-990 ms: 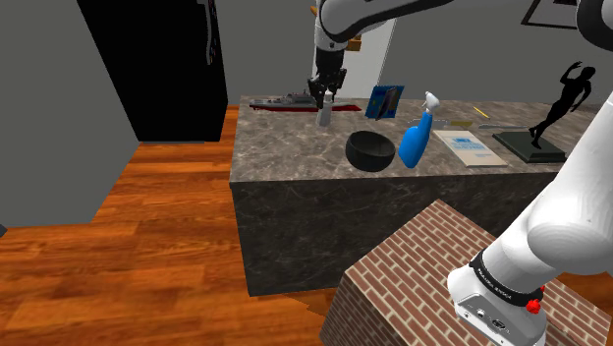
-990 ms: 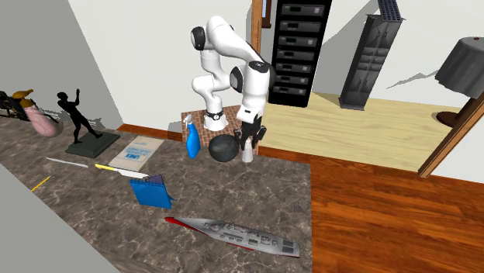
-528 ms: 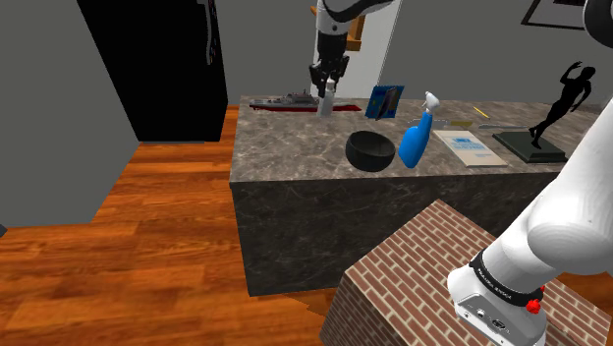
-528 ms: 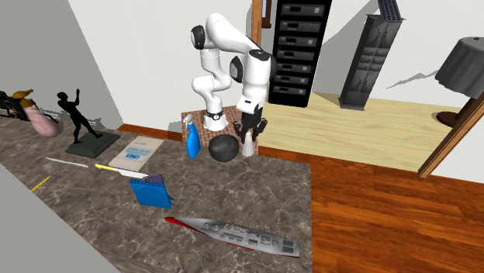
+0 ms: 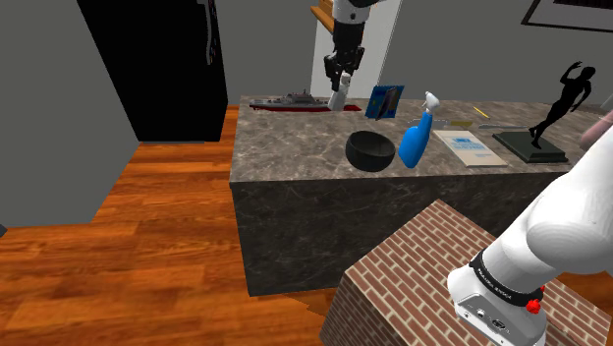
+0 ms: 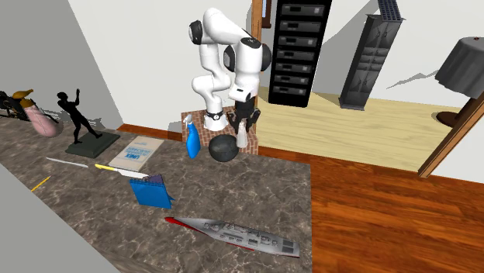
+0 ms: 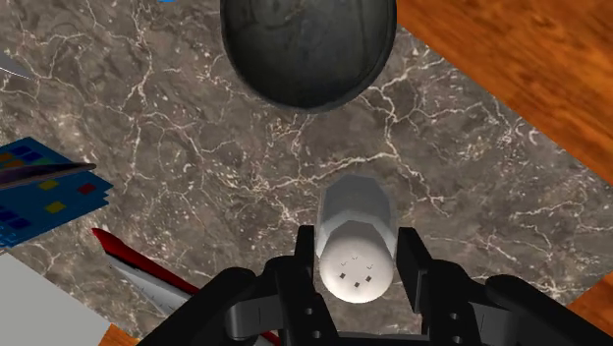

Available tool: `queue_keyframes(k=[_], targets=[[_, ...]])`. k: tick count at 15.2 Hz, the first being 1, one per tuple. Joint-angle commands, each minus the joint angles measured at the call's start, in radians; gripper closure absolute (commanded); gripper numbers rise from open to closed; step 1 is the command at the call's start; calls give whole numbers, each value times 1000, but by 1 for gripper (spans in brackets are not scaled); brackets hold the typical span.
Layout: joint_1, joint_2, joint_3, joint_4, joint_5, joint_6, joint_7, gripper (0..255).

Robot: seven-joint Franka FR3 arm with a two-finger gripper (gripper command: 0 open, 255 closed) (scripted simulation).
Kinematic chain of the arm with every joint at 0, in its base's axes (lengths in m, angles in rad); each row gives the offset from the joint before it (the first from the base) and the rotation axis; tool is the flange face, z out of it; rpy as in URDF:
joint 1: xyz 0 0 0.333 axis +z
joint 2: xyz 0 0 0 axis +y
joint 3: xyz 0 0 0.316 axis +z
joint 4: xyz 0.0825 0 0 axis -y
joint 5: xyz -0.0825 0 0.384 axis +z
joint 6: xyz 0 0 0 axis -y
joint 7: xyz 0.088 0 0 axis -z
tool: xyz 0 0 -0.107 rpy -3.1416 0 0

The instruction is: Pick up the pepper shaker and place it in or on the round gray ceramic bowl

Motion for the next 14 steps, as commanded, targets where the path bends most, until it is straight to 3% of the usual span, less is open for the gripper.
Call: queue_keyframes(k=[1, 9, 14], targets=[[-11, -78, -10, -82, 6, 7, -22, 255], [-46, -368, -65, -351, 11, -6, -117, 255], [-46, -364, -66, -413, 9, 62, -111, 255]])
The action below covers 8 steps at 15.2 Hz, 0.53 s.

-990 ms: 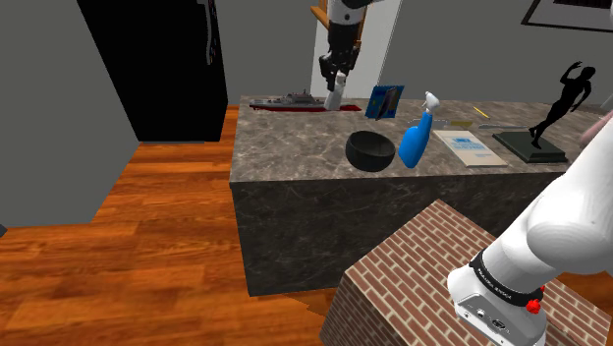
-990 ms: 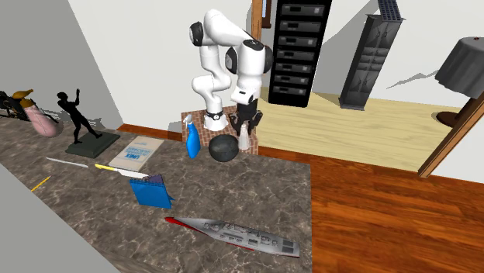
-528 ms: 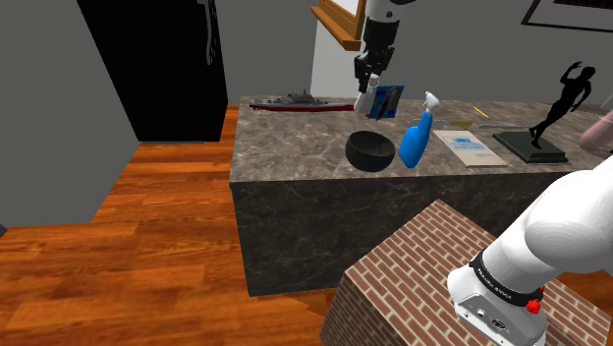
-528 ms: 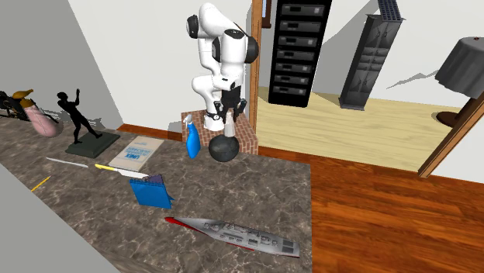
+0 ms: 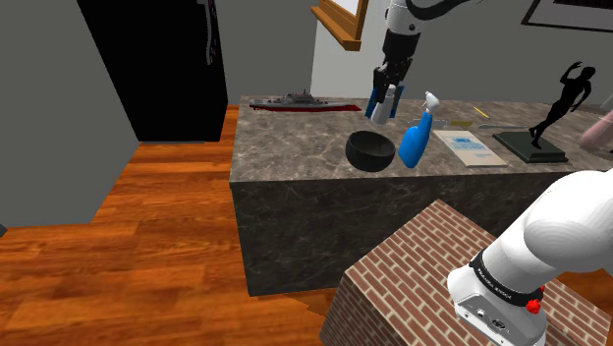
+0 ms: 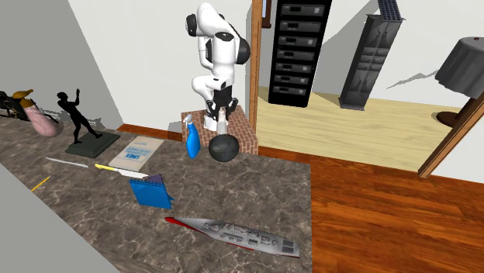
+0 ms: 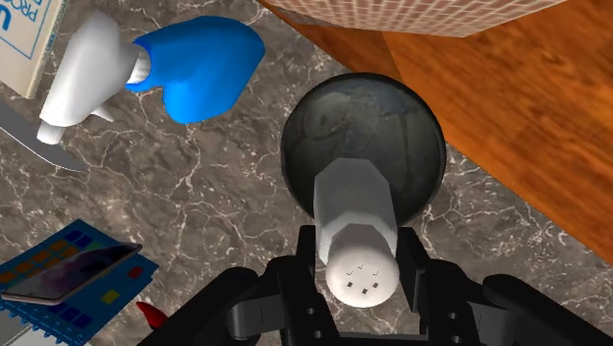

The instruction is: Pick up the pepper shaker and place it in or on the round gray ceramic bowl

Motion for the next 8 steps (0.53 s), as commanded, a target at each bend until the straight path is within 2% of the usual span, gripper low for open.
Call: queue_keyframes(k=[1, 8], targets=[[1, 0, 1, -25, 0, 26, 4, 255], [0, 18, 0, -104, -5, 121, 13, 255]])
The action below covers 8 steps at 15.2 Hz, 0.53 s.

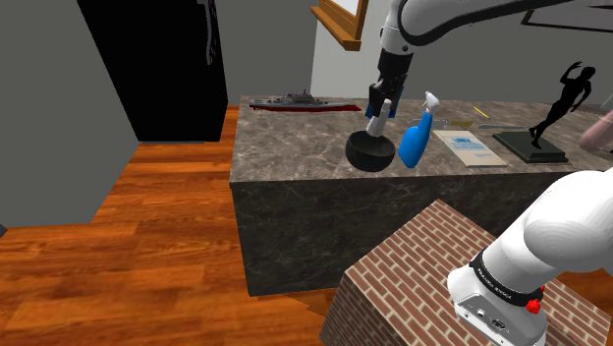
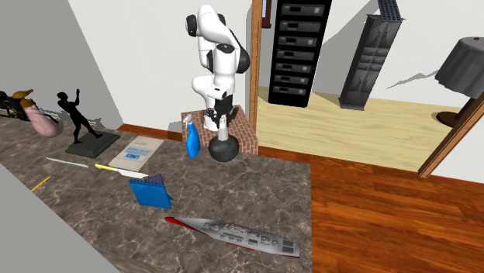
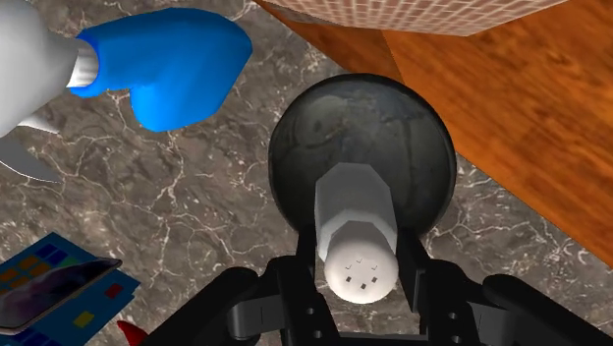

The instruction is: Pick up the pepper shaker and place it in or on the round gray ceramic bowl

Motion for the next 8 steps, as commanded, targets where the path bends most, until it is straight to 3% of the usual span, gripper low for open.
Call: queue_keyframes(k=[1, 8], targets=[[-1, 8, -1, -23, -2, 32, 2, 255], [-2, 24, -1, -62, -5, 86, 7, 255]])
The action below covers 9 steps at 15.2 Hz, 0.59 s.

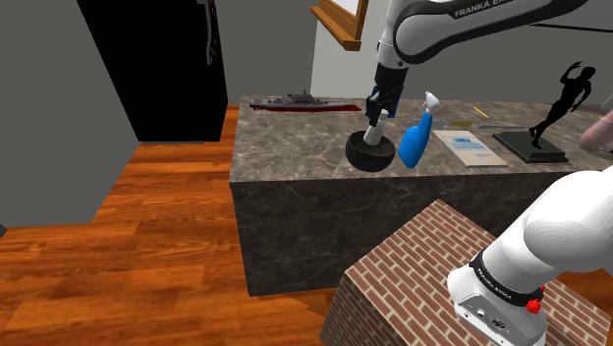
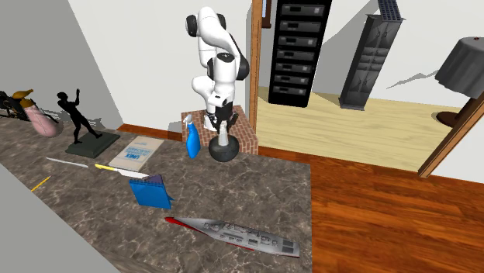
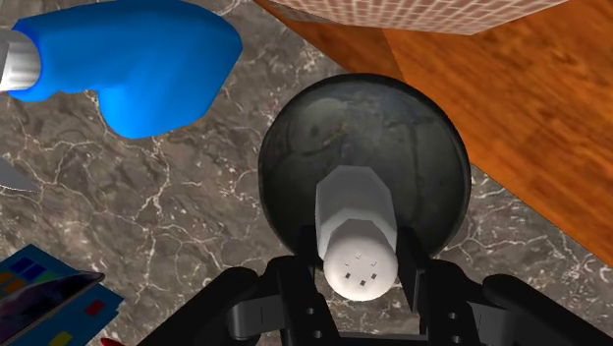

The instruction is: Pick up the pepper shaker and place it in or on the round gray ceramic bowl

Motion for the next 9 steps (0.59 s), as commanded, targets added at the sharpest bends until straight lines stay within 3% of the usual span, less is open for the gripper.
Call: queue_keyframes(k=[1, 5, 6, 9], targets=[[0, 1, 0, 0, 0, 2, 0, 255], [0, 1, 0, 0, 0, 2, 0, 255], [0, 1, 0, 0, 0, 2, 0, 0], [0, 1, 0, 0, 0, 2, 0, 0]])
